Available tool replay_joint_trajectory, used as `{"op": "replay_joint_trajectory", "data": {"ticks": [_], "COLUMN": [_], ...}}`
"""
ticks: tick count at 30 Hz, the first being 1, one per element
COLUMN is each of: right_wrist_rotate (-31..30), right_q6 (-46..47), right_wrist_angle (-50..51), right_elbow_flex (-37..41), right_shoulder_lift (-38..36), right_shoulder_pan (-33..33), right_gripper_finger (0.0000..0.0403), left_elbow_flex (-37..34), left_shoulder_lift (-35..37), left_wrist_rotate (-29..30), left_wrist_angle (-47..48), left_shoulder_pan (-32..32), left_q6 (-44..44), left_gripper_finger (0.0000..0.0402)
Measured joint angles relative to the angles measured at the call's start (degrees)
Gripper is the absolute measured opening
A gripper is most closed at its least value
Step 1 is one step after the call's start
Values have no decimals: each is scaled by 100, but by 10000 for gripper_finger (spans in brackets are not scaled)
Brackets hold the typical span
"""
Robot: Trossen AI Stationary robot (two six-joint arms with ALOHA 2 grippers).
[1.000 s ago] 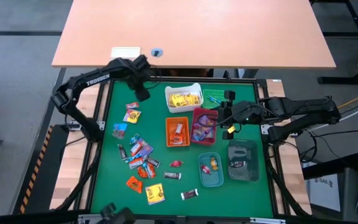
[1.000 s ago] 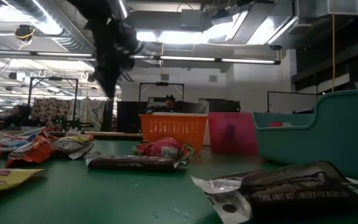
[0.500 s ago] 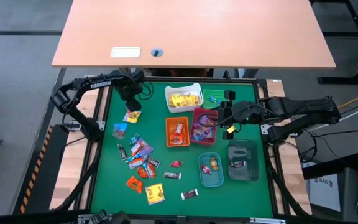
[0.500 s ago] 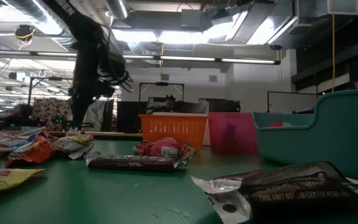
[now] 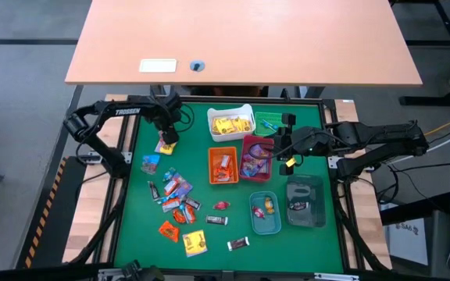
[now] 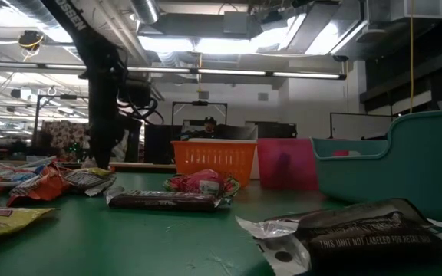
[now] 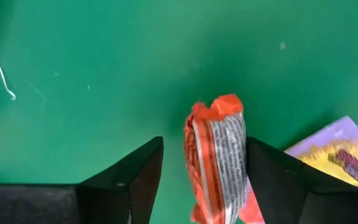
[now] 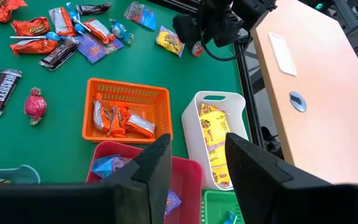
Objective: Sort candy
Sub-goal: Put the orange chocolate into the orange basket
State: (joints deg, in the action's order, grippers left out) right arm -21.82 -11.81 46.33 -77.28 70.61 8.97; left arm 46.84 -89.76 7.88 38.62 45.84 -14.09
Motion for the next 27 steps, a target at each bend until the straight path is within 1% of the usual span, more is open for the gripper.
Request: {"op": "replay_joint_trajectory", "data": {"ticks": [5, 17, 21, 27], "right_wrist_rotate": [0, 0, 2, 159], "right_q6": [0, 2, 184, 261], "right_wrist_angle": [2, 6, 8, 15], "right_elbow_flex": [0, 0, 0, 0], "right_shoulder_lift": [0, 0, 0, 0], "right_shoulder_pan": [1, 1, 1, 0], "right_gripper_finger": [150, 150, 150, 150], "left_elbow_flex": [-92, -178, -105, 272], "left_shoulder_lift": [0, 9, -3, -13], "left_wrist_rotate": [0, -10, -106, -197], "left_wrist_angle": [-73, -127, -66, 175], "left_shoulder_pan": [0, -95, -204, -460], "left_q6": [2, 197, 200, 204], "left_gripper_finger": [186, 85, 70, 67]}}
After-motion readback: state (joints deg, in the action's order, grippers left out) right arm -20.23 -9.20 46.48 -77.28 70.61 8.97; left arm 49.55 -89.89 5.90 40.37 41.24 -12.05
